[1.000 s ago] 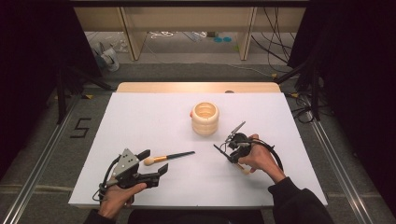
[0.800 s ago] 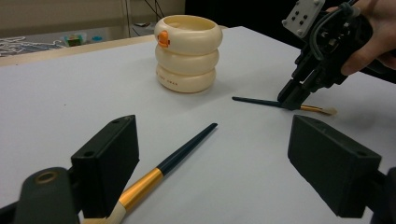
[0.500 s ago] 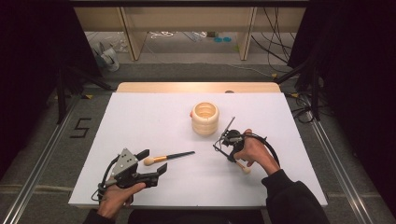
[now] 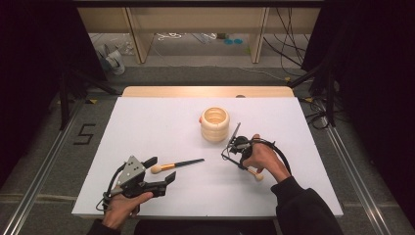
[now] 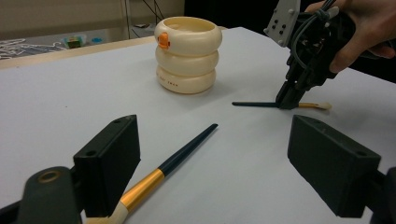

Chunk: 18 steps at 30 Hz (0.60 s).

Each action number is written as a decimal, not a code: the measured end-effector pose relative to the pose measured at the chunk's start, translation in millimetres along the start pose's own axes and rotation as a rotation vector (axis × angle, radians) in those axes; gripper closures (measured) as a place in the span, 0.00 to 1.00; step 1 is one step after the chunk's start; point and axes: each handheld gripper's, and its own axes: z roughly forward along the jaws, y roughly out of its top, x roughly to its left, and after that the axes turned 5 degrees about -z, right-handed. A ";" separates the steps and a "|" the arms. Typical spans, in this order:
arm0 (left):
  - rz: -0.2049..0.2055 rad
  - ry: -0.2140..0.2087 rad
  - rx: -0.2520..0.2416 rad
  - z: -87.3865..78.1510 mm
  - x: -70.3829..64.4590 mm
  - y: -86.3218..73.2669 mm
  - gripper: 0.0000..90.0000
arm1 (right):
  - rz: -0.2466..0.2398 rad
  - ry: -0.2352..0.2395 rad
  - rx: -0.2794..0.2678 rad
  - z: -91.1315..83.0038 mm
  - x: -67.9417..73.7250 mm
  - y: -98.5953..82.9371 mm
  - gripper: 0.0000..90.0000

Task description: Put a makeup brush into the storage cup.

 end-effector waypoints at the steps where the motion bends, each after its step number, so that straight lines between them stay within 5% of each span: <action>1: -0.002 -0.005 -0.005 0.3 0.5 0.0 0.19 | 0.006 0.001 0.004 -0.3 0.9 0.4 0.92; 4: 0.013 0.004 -0.002 -1.8 1.9 1.1 0.19 | -0.035 -0.017 -0.006 -0.2 2.8 0.6 0.92; 11: -0.010 0.006 -0.003 -1.8 1.7 0.2 0.19 | -0.047 -0.038 -0.064 -10.7 1.7 1.0 0.92; 18: 0.002 0.008 -0.002 -2.4 2.3 0.4 0.19 | -0.055 -0.061 -0.238 -42.2 2.4 -1.1 0.92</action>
